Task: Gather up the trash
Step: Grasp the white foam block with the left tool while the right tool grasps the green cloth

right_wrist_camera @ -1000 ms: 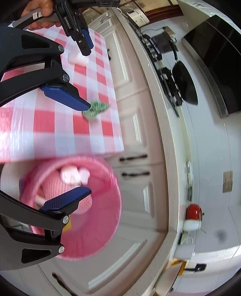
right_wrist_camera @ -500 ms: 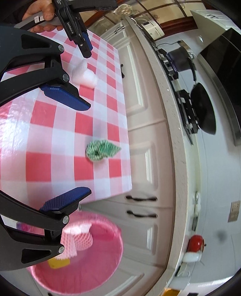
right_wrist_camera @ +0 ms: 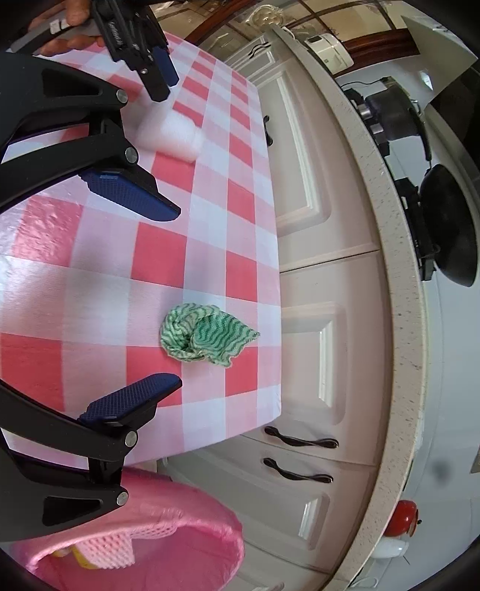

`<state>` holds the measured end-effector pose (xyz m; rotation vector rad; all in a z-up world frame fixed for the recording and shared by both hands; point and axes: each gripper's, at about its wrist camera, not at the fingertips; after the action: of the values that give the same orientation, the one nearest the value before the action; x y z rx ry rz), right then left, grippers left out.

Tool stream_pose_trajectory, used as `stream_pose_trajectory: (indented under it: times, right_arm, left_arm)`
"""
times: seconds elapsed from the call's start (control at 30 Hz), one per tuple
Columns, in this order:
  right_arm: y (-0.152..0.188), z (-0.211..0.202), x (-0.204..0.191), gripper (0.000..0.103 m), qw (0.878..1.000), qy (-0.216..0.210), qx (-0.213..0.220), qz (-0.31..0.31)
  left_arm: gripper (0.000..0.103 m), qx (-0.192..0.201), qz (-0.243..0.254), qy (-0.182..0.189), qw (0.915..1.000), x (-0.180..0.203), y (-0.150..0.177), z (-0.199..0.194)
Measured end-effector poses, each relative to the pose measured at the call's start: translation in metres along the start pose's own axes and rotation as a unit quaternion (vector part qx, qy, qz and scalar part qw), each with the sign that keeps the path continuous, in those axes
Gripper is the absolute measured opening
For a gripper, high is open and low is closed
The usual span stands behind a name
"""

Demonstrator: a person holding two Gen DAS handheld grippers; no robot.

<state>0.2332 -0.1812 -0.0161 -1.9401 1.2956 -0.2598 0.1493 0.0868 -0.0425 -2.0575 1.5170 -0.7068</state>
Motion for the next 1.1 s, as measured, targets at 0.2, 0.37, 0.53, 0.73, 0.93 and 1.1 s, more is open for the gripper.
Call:
stream_pose_trajectory:
  times: [0.2,0.37,0.53,0.73,0.93,1.1]
  right_arm:
    - [-0.004,0.027,0.007,0.080,1.000,0.007,-0.013,0.001]
    - [-0.007,0.046,0.017,0.080,1.000,0.017,-0.024,0.007]
    - [-0.007,0.063,0.024,0.074,0.999,0.021,-0.038,0.009]
    - [-0.006,0.074,0.027,0.057,0.999,0.014,-0.046,0.009]
    - [-0.001,0.075,0.026,0.043,0.999,0.008,-0.051,0.001]
    - [0.002,0.068,0.024,0.041,0.999,0.007,-0.048,0.002]
  left_arm:
    - [0.069,-0.013,0.014,0.001,0.9998,0.015,0.000,0.018]
    - [0.069,-0.027,0.017,-0.010,0.9994,0.017,-0.001,0.033]
    - [0.069,-0.031,0.015,-0.012,0.9993,0.014,-0.002,0.041]
    - [0.058,-0.040,0.020,-0.010,0.9990,0.018,-0.003,0.047]
    - [0.057,-0.040,0.018,-0.009,0.9990,0.017,-0.003,0.048]
    - [0.056,-0.040,0.015,-0.007,0.9991,0.015,0.000,0.044]
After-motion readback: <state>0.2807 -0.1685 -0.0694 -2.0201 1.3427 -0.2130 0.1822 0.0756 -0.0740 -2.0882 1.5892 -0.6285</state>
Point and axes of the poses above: each gripper's, at about its wrist camera, not at the fingertips, and z roughly the way its jaws point, x to its right, y to its underside, and after that the axes turned 7 degrees about -y, right-handed
